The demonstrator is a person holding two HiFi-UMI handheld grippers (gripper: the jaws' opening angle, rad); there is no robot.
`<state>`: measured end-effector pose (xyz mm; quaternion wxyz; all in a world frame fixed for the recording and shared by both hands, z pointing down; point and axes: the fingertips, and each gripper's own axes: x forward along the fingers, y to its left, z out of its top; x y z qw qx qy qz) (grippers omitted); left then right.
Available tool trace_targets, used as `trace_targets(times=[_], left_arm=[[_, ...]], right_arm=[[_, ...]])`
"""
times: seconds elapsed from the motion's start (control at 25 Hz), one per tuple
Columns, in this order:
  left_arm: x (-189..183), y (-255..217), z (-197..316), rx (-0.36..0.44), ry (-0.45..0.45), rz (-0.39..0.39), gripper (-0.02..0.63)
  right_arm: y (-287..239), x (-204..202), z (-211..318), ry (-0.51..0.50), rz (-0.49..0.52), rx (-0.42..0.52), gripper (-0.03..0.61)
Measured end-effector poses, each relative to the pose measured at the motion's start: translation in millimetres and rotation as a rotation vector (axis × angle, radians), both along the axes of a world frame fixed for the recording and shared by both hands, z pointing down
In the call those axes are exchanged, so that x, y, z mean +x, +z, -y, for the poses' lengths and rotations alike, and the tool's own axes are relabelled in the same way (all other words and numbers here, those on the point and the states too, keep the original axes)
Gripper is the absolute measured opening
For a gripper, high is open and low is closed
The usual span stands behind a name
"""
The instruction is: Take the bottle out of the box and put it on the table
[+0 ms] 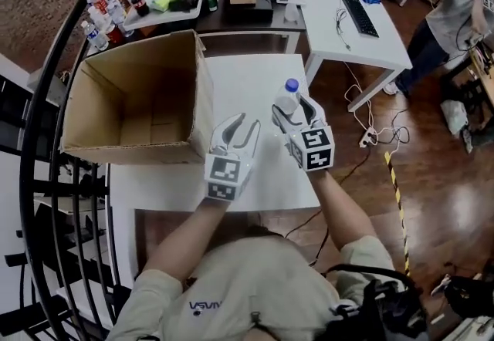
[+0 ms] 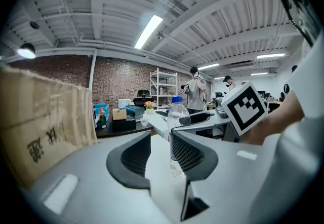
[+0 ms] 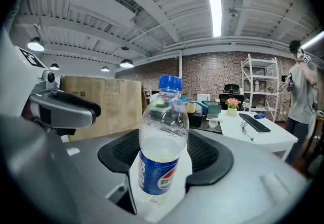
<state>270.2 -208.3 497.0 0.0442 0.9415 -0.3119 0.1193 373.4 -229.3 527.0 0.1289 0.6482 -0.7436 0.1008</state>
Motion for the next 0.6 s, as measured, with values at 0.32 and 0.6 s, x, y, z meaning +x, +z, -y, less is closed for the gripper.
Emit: trace_targets(times=[0.32,0.6], left_arm=[[-6,23,-1,-0.02,-0.012,0.029,0.114],[-7,27,-5,-0.034,0.001,0.026,0.114]], right_arm=[[32,-6,9,0.011,-0.068,0.012,0.293],[53,-13,-1,0.025,-0.092,0.023,0.295]])
